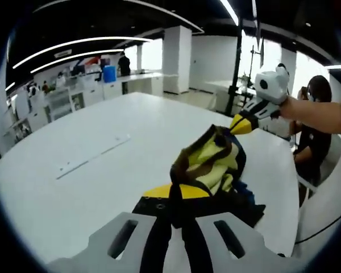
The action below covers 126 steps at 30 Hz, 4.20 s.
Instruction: Fold the garment on the visible template until the final outline fits inside the template.
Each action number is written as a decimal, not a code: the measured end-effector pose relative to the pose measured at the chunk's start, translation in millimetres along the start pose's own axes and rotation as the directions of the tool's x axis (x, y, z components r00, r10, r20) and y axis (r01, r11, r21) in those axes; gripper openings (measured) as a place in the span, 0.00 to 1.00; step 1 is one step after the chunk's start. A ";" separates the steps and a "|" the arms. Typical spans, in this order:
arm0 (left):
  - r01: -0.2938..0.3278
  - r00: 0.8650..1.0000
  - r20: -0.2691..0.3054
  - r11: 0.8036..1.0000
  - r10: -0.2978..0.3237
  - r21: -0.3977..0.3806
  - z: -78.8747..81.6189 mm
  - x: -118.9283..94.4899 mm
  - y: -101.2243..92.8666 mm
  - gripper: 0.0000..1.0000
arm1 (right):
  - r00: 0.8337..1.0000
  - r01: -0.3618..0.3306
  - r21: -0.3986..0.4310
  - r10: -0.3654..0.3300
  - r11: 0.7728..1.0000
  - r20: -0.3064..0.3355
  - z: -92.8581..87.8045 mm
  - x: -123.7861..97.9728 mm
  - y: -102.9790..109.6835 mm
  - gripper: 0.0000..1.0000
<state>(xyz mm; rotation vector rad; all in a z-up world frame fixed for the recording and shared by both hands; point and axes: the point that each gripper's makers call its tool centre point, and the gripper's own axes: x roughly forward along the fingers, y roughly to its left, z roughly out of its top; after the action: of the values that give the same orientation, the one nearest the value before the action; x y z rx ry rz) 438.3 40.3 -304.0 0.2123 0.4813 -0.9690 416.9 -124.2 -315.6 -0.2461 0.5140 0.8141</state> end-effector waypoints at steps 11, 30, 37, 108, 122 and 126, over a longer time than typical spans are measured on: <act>-0.043 0.999 -0.007 0.999 0.043 0.007 11.2 10.4 27.8 0.00 | 1.000 0.026 -0.020 -0.026 0.999 -0.005 15.4 15.0 -30.3 0.00; -0.081 0.993 -0.091 0.997 0.080 -0.001 -5.1 44.2 61.4 0.00 | 0.996 0.043 -0.015 -0.044 0.999 -0.075 2.0 53.7 -63.4 0.00; -0.087 0.991 -0.100 0.996 0.086 -0.003 -4.9 54.7 69.6 0.00 | 0.995 0.048 -0.013 -0.049 0.999 -0.090 0.1 63.0 -73.2 0.00; -0.116 0.983 -0.150 0.991 0.106 -0.060 -9.4 79.8 95.4 0.50 | 0.980 0.135 0.102 -0.117 0.986 -0.163 -8.0 95.6 -98.4 0.33; -0.131 0.991 -0.045 0.979 0.125 -0.159 -0.7 38.4 71.7 0.65 | 0.988 0.151 0.170 -0.142 0.974 -0.068 -2.7 64.6 -74.3 0.46; -0.134 0.991 -0.045 0.977 0.128 -0.165 -3.9 28.2 61.4 0.68 | 0.987 0.154 0.157 -0.146 0.976 -0.059 -2.9 55.2 -65.3 0.49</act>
<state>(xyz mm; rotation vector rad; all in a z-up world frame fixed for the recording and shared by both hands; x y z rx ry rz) 501.4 55.2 -323.5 0.1070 0.5709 -0.7922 496.2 -134.2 -346.1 -0.1530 0.5952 0.6169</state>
